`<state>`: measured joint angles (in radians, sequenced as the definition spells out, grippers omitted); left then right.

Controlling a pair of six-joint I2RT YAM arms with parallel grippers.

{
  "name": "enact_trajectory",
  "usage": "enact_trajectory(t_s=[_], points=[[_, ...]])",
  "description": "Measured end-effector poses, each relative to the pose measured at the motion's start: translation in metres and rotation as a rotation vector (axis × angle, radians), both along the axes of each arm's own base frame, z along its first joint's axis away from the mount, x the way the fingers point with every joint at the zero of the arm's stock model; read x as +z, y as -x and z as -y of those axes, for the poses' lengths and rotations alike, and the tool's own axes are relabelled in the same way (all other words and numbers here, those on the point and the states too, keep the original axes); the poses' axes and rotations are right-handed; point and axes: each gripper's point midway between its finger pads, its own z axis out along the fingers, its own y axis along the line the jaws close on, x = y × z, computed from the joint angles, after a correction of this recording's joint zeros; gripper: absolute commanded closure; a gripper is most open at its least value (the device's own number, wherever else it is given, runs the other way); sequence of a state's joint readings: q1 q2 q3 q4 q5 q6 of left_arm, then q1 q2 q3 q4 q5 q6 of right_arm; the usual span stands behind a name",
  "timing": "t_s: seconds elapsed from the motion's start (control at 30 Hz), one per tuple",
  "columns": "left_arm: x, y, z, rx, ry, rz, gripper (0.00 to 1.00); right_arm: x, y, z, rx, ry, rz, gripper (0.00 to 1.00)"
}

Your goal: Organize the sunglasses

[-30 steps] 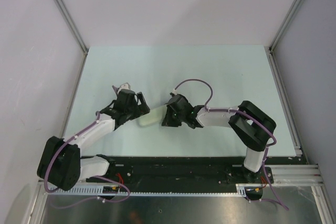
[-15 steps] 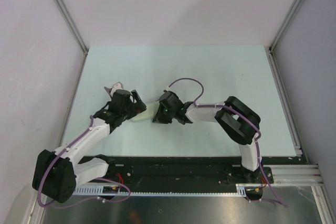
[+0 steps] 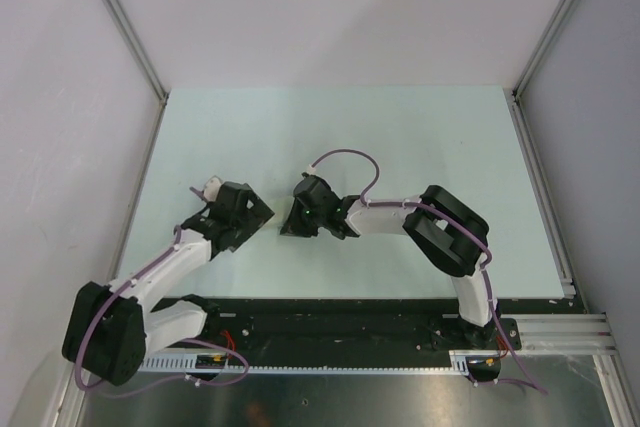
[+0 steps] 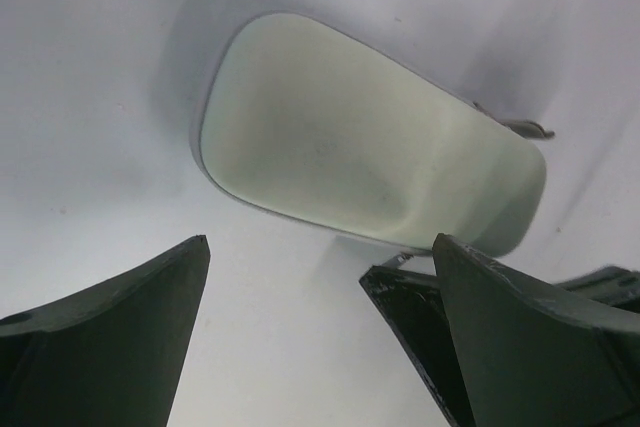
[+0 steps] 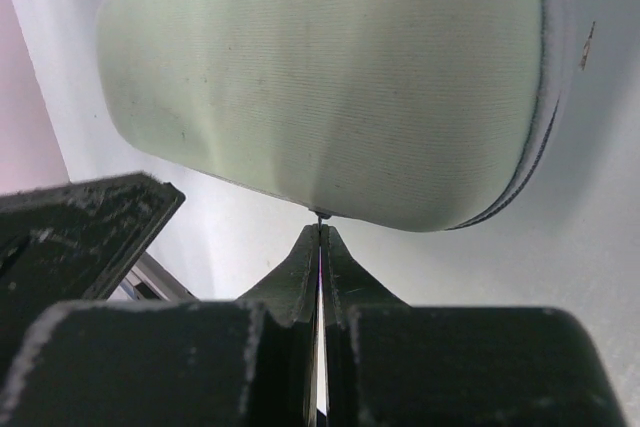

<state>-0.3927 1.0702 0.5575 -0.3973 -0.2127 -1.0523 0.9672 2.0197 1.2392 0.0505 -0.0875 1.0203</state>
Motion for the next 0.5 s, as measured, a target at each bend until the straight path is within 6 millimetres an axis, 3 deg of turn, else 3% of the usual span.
enact_trajectory(t_s=[0.5], points=[[-0.01,-0.044,-0.007,0.089,-0.049,0.027,0.0,-0.003,0.007,0.002,0.052,0.022,0.012,1.0]])
